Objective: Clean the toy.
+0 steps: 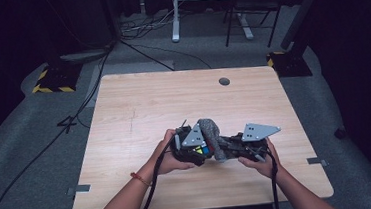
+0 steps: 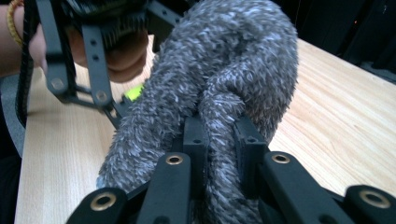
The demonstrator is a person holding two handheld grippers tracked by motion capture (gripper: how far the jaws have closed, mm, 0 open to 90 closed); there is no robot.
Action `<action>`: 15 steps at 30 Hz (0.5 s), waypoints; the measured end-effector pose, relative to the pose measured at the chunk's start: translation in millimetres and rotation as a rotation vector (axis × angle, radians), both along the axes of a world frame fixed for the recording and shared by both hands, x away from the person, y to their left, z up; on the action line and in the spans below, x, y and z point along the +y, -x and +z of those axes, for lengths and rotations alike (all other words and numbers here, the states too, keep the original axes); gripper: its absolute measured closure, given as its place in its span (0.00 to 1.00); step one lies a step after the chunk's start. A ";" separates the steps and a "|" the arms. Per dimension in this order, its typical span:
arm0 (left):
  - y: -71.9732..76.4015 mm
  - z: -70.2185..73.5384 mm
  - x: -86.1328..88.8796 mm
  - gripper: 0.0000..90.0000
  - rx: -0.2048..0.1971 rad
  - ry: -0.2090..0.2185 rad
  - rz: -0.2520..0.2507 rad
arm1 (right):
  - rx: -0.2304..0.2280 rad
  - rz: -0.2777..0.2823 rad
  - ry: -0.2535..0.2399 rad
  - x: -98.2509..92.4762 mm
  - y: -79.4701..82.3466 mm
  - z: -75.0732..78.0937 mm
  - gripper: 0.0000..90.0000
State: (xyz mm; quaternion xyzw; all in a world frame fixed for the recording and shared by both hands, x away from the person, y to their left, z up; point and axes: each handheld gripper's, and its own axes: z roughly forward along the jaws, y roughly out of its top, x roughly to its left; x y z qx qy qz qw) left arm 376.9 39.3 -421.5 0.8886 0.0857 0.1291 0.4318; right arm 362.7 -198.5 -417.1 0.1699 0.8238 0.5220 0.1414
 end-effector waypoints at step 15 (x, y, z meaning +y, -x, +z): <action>-0.7 5.6 6.0 0.37 -0.015 0.027 0.012 | 0.001 -0.051 0.086 -2.6 -7.4 -6.3 0.87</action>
